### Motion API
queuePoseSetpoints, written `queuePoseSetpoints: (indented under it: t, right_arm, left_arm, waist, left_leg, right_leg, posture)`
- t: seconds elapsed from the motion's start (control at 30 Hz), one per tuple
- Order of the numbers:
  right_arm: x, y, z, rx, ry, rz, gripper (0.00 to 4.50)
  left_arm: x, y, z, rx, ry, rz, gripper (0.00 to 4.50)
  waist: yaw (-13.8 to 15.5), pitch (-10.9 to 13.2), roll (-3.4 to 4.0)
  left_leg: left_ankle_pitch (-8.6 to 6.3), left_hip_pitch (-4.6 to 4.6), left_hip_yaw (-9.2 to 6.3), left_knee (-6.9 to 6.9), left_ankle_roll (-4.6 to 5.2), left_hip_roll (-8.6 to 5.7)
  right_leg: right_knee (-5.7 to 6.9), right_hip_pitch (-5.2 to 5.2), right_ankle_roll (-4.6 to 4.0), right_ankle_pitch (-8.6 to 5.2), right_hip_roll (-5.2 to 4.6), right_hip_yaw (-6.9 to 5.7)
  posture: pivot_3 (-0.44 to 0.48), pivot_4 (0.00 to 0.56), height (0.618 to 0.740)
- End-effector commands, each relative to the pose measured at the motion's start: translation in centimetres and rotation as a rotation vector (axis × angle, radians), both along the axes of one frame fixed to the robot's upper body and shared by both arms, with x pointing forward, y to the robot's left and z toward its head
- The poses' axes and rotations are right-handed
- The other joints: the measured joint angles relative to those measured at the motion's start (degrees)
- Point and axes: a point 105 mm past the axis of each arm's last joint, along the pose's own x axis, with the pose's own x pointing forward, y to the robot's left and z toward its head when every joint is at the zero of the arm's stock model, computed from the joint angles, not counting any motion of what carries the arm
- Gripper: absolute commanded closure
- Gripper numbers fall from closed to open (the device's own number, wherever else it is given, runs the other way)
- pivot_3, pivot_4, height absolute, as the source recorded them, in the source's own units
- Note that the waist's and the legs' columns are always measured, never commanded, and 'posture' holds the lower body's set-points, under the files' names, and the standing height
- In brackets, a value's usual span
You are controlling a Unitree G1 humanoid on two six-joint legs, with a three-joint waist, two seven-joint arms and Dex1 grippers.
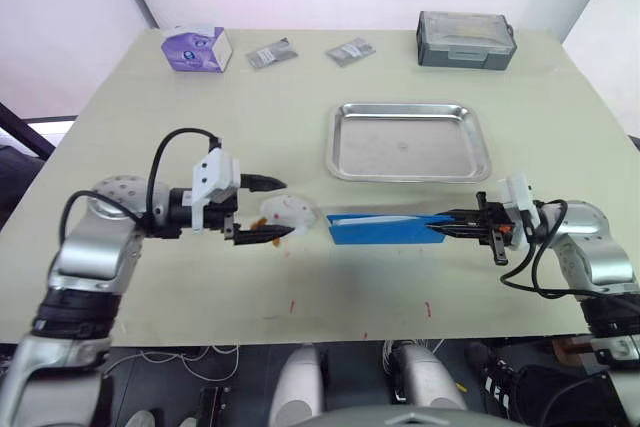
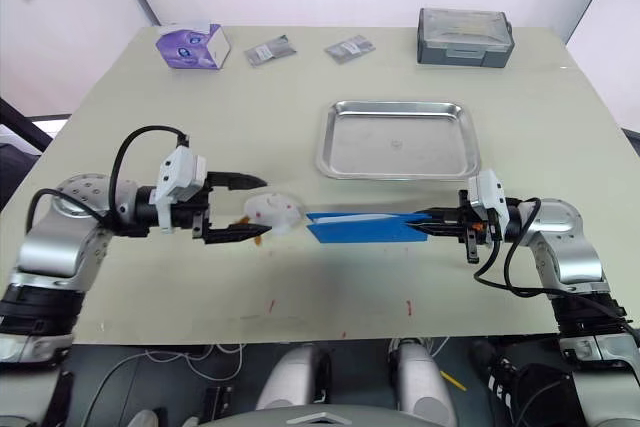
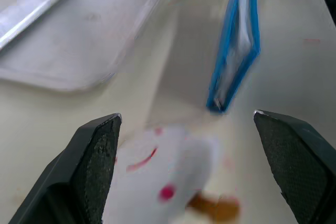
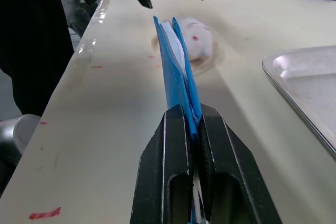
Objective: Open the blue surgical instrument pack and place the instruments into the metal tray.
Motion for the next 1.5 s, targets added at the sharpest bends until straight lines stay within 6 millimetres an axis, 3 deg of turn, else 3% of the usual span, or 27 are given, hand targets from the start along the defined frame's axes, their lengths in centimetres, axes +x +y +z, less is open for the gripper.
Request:
queuePoseSetpoints:
  t: [0.03, 0.23, 0.5, 0.7, 0.93, 1.07, 1.17, 1.4, 1.5]
  right_arm:
    - [-0.1, 0.5, 0.7, -0.006, -0.032, 0.025, 4.5]
    - [-0.1, 0.5, 1.0, -0.009, -0.031, 0.026, 4.5]
    - [0.0, 0.8, 1.5, -0.006, -0.037, 0.031, 4.5]
    - [0.1, 1.0, 1.6, -0.005, -0.039, 0.038, 4.5]
    - [0.4, 0.9, 1.6, -0.02, -0.039, 0.026, 4.5]
    - [0.8, 0.4, 1.5, -0.036, -0.014, -0.019, 4.5]
    - [0.5, -0.1, 1.7, -0.044, 0.004, -0.03, 3.46]
    - [-0.7, -2.1, 3.5, -0.029, 0.033, -0.069, 0.05]
    - [-1.5, -2.3, 4.6, 0.009, 0.088, -0.064, 0.01]
  left_arm:
    - [0.5, -1.4, 0.1, -0.022, -0.035, -0.046, 0.21]
    - [1.1, -3.4, -1.1, -0.039, -0.02, -0.119, 0.21]
    - [1.2, -4.2, -2.2, -0.026, 0.004, -0.178, 0.21]
    - [1.0, -5.0, -2.8, -0.045, 0.022, -0.217, 1.84]
    - [0.0, -5.8, -3.3, -0.073, 0.057, -0.266, 4.29]
    - [0.0, -5.9, -3.5, -0.082, 0.062, -0.264, 4.42]
    - [0.3, -6.0, -3.5, -0.095, 0.057, -0.253, 4.5]
    - [0.8, -6.7, -3.5, -0.113, 0.045, -0.257, 4.5]
    - [1.0, -6.9, -3.5, -0.113, 0.042, -0.26, 4.5]
  waist:
    - [0.0, 0.0, 0.0]
    - [-0.1, 0.0, 0.0]
    - [-0.1, 0.0, 0.0]
    - [-0.1, 0.0, 0.0]
    - [-0.1, 0.0, 0.0]
    - [0.0, 0.0, 0.0]
    - [0.0, 0.0, 0.0]
    - [0.3, 0.0, 0.01]
    - [0.3, 0.0, 0.01]
  left_leg:
    - [0.0, 0.0, 0.01, 0.0, 0.0, 0.0]
    - [0.0, -0.01, 0.01, 0.0, 0.0, -0.01]
    - [0.0, -0.01, 0.01, 0.01, 0.0, -0.01]
    - [0.0, -0.01, 0.0, 0.01, 0.0, -0.01]
    - [0.0, -0.02, -0.01, 0.02, 0.0, -0.01]
    - [0.0, -0.02, -0.01, 0.02, 0.0, -0.01]
    - [0.0, -0.03, -0.01, 0.02, 0.0, -0.01]
    - [0.0, -0.04, -0.03, 0.03, 0.0, -0.02]
    - [0.0, -0.04, -0.05, 0.03, 0.0, -0.03]
  right_leg:
    - [-0.01, 0.0, 0.0, 0.0, 0.0, 0.01]
    - [-0.02, 0.0, 0.0, 0.0, 0.0, 0.02]
    - [-0.02, 0.0, 0.0, 0.0, 0.01, 0.02]
    - [-0.02, 0.0, 0.0, 0.0, 0.01, 0.02]
    - [-0.01, 0.0, 0.0, 0.0, 0.0, 0.01]
    - [-0.02, 0.0, 0.0, 0.0, 0.0, 0.01]
    - [-0.02, 0.0, 0.0, 0.0, 0.0, 0.01]
    - [-0.03, 0.02, 0.01, 0.0, -0.01, 0.0]
    - [-0.04, 0.03, 0.01, 0.0, -0.01, 0.0]
  posture:
    - [0.0, 0.15, 0.731]
    - [0.0, 0.15, 0.731]
    - [0.0, 0.15, 0.731]
    - [0.0, 0.15, 0.731]
    - [0.0, 0.15, 0.731]
    - [0.0, 0.15, 0.731]
    - [0.0, 0.15, 0.731]
    - [0.0, 0.15, 0.731]
    - [0.0, 0.15, 0.731]
